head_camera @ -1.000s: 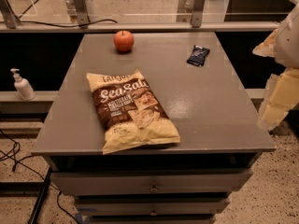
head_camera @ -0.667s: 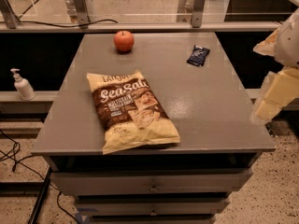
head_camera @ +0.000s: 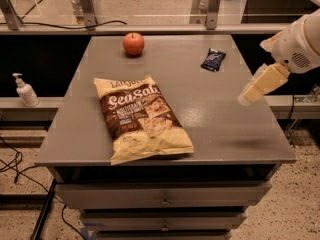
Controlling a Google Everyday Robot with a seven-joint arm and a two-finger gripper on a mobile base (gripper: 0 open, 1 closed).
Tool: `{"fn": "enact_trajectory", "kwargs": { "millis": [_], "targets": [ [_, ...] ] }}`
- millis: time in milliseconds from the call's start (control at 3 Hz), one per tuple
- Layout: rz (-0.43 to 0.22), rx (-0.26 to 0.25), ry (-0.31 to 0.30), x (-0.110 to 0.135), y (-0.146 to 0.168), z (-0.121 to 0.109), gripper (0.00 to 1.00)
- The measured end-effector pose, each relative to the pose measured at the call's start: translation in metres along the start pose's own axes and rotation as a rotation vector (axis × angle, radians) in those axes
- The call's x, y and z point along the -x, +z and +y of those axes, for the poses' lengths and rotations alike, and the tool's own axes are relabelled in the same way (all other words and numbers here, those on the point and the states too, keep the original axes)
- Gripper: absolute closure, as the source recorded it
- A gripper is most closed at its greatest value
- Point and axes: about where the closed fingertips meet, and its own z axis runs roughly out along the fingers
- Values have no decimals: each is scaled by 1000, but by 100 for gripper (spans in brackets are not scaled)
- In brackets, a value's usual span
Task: Move rxbar blueberry near apple
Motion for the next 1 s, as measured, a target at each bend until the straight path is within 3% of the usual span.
{"fn": "enact_trajectory", "kwargs": {
  "millis": [333, 667, 1000],
  "targets": [
    [1, 2, -1, 0, 0, 1, 0],
    [-17, -14, -49, -4, -2, 3, 0],
    [-90, -68, -18, -2, 14, -21, 0]
  ]
}}
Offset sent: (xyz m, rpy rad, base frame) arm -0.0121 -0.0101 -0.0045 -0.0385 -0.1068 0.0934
